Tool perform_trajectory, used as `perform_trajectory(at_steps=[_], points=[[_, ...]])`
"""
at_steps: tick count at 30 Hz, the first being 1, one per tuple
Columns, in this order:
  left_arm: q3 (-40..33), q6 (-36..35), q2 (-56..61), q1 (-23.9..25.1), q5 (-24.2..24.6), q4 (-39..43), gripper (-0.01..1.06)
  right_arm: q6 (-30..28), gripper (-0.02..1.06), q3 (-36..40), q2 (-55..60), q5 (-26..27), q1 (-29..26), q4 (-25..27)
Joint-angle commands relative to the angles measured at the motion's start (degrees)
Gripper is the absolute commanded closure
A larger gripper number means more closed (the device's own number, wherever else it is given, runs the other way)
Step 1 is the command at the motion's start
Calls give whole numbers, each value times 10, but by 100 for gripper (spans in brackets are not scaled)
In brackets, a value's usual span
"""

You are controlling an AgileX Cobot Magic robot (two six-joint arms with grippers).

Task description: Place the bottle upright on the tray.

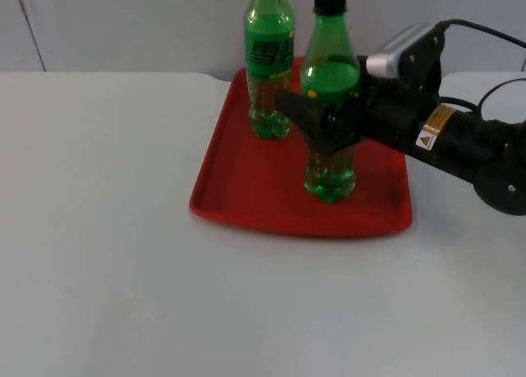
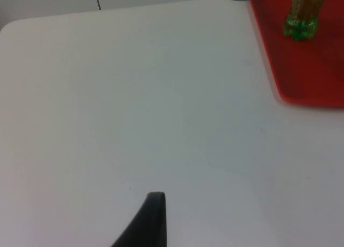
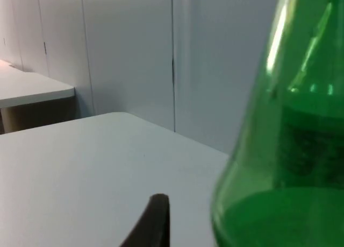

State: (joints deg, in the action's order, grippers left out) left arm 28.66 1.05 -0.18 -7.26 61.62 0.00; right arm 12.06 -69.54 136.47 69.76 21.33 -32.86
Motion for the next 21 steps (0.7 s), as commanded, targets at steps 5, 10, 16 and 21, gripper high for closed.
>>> perform_trajectory(at_steps=[5, 10, 16, 21], points=[[-2, 1, 2, -5, -1, 0, 0, 10, 15, -2, 1, 2, 0, 0], [-2, 1, 2, -5, -1, 0, 0, 10, 0, 0, 1, 2, 0, 0], [-2, 1, 2, -5, -1, 0, 0, 10, -1, 13, -8, 2, 0, -16], [-2, 1, 2, -5, -1, 0, 0, -1, -1, 40, -31, 2, -5, -13]])
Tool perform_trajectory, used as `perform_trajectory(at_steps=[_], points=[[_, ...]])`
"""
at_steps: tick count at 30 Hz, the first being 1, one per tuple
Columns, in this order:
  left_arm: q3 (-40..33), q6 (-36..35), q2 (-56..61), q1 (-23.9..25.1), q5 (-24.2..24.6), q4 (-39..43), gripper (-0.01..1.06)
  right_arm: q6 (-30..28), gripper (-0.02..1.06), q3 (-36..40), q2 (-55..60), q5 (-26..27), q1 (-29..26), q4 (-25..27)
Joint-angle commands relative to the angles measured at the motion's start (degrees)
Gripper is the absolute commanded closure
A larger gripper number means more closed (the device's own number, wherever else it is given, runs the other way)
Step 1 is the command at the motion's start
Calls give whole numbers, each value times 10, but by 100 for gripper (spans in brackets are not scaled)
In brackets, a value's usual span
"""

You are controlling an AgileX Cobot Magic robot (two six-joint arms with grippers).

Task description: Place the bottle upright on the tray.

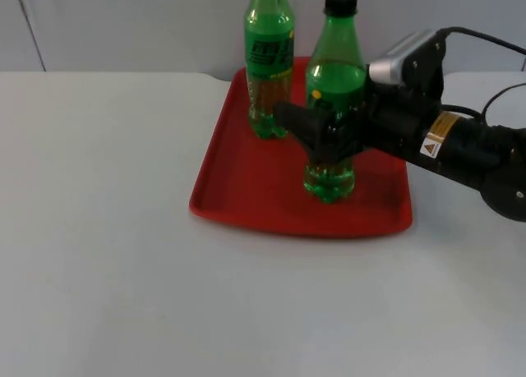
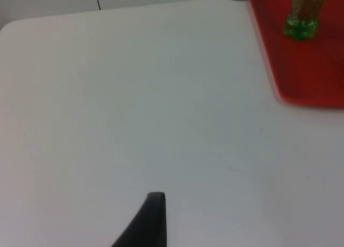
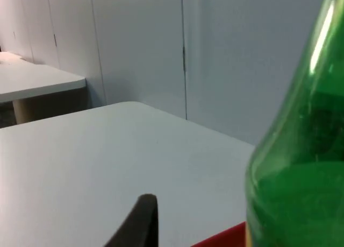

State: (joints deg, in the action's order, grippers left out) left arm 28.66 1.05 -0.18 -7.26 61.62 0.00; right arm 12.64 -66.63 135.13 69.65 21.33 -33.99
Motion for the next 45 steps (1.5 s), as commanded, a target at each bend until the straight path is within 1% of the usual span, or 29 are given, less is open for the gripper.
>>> perform_trajectory(at_steps=[1, 3, 5, 7, 9, 12, 13, 16, 18, 21, 22, 23, 27, 28, 32, 33, 35, 37, 39, 40, 42, 43, 44, 45], points=[[-2, 1, 2, -5, -1, 0, 0, -15, -1, 17, -25, 3, -7, -3], [-2, 1, 2, -5, -1, 0, 0, -20, -1, 23, -33, 3, -8, -3], [-2, 1, 2, -5, -1, 0, 0, -20, -1, 40, -51, -13, -13, 0], [-2, 1, 2, -5, -1, 0, 0, -20, -1, 46, -58, -18, -15, -2], [-2, 1, 2, -5, -1, 0, 0, -15, -1, 60, -70, -36, -16, -2], [-2, 1, 2, -5, -1, 0, 0, -12, -1, 81, -88, -83, -16, -3], [-2, 1, 2, -5, -1, 0, 0, -12, -1, 81, -88, -83, -16, -3], [-2, 1, 2, -5, -1, 0, 0, 15, -1, 103, -98, -95, -16, -7], [-2, 1, 2, -5, -1, 0, 0, 16, -1, 111, -104, -103, -16, -6], [-2, 1, 2, -5, -1, 0, 0, 16, -1, 135, -129, -138, -16, -5], [-2, 1, 2, -5, -1, 0, 0, 22, -1, 147, -144, -160, -16, -4], [-2, 1, 2, -5, -1, 0, 0, 22, -1, 147, -144, -160, -16, -4], [-2, 1, 2, -5, -1, 0, 0, 38, -1, 180, -193, -245, -16, -4], [-2, 1, 2, -5, -1, 0, 0, 38, -1, 180, -193, -245, -16, -4], [-2, 1, 2, -5, -1, 0, 0, 47, -1, 213, -250, -344, -16, -4], [-2, 1, 2, -5, -1, 0, 0, 47, -1, 213, -250, -344, -16, -4], [-2, 1, 2, -5, -1, 0, 0, 49, -1, 229, -280, -399, -16, -4], [-2, 1, 2, -5, -1, 0, 0, 62, -1, 239, -312, -440, -16, -4], [-2, 1, 2, -5, -1, 0, 0, 120, -1, 246, -340, -487, -16, -4], [-2, 1, 2, -5, -1, 0, 0, 120, -1, 246, -340, -487, -16, -4], [-2, 1, 2, -5, -1, 0, 0, 198, -1, 250, -366, -529, -16, -4], [-2, 1, 2, -5, -1, 0, 0, 228, -1, 251, -380, -551, -16, -4], [-2, 1, 2, -5, -1, 0, 0, 241, -1, 251, -394, -573, -15, -4], [-2, 1, 2, -5, -1, 0, 0, 241, -1, 251, -409, -601, -14, -4]])
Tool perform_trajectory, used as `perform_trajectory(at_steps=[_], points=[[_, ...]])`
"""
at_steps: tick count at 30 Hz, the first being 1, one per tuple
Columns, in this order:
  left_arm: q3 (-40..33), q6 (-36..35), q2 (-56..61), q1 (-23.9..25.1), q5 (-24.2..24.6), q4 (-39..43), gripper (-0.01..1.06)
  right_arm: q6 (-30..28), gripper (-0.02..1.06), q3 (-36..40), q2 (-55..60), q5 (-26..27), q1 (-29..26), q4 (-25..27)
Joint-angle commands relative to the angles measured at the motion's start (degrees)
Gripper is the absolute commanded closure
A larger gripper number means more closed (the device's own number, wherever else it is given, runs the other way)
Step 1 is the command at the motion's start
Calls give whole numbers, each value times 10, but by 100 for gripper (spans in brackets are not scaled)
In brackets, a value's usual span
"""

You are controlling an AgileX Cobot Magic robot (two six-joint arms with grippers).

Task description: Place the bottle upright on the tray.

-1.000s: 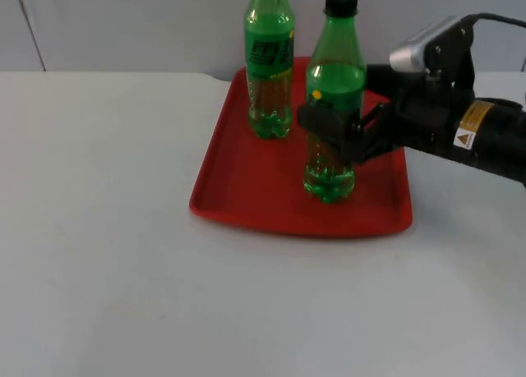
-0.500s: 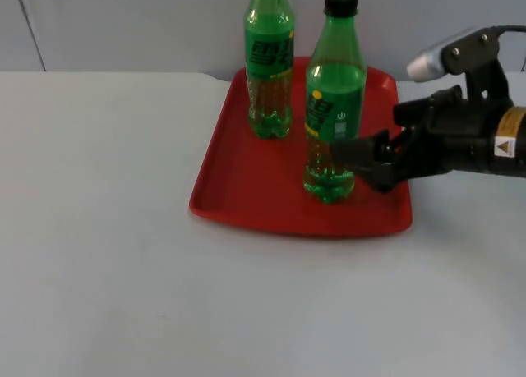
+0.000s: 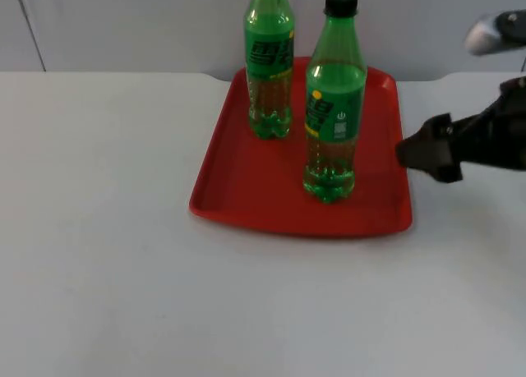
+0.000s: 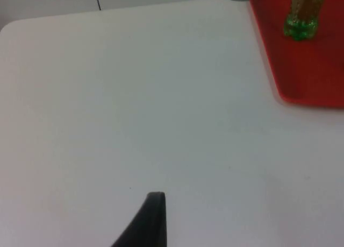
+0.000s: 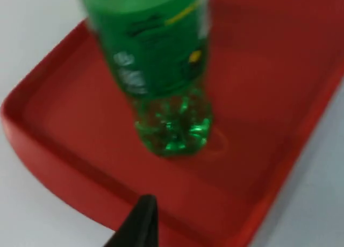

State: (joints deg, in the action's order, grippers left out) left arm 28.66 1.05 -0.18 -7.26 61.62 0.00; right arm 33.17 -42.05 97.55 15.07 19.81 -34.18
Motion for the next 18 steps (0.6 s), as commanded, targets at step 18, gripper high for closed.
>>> perform_trajectory(at_steps=[18], points=[[-2, 1, 2, -5, -1, 0, 0, 32, -1, 5, -194, -334, 141, 3]])
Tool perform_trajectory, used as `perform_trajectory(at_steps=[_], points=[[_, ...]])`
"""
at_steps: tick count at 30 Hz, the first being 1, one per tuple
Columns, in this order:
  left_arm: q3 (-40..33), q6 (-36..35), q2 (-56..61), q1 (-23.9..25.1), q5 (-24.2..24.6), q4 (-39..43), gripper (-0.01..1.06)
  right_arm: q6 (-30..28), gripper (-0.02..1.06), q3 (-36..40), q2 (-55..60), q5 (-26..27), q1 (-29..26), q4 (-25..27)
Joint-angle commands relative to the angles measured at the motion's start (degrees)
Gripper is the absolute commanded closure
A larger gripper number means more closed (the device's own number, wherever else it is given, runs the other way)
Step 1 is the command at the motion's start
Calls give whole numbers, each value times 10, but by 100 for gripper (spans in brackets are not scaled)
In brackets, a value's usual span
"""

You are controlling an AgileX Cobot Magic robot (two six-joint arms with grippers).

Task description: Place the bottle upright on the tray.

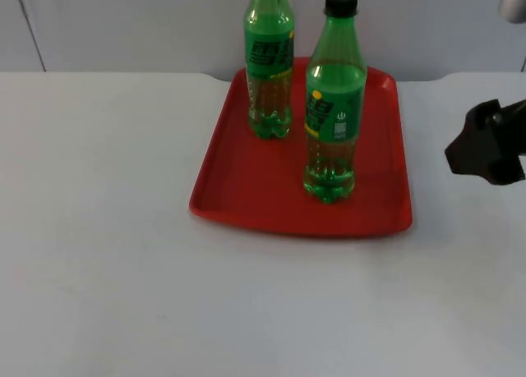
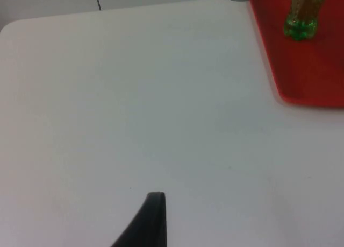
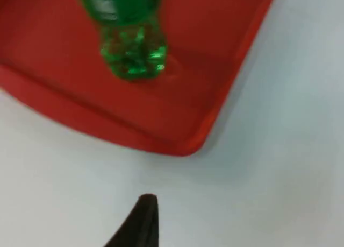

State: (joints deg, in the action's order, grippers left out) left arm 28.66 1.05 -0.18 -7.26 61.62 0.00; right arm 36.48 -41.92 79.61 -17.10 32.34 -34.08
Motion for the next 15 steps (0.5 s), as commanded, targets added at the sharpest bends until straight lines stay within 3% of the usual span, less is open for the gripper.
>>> perform_trajectory(at_steps=[1, 4, 8, 15], points=[[-2, 1, 2, -5, -1, 0, 0, -1, -1, 4, -18, -15, 25, 2], [-2, 1, 2, -5, -1, 0, 0, -1, -1, 4, -54, -37, 80, 14], [-2, 1, 2, -5, -1, 0, 0, -1, -1, 4, -88, -50, 113, 24], [-2, 1, 2, -5, -1, 0, 0, -1, -1, 4, -147, -94, 136, 37]])
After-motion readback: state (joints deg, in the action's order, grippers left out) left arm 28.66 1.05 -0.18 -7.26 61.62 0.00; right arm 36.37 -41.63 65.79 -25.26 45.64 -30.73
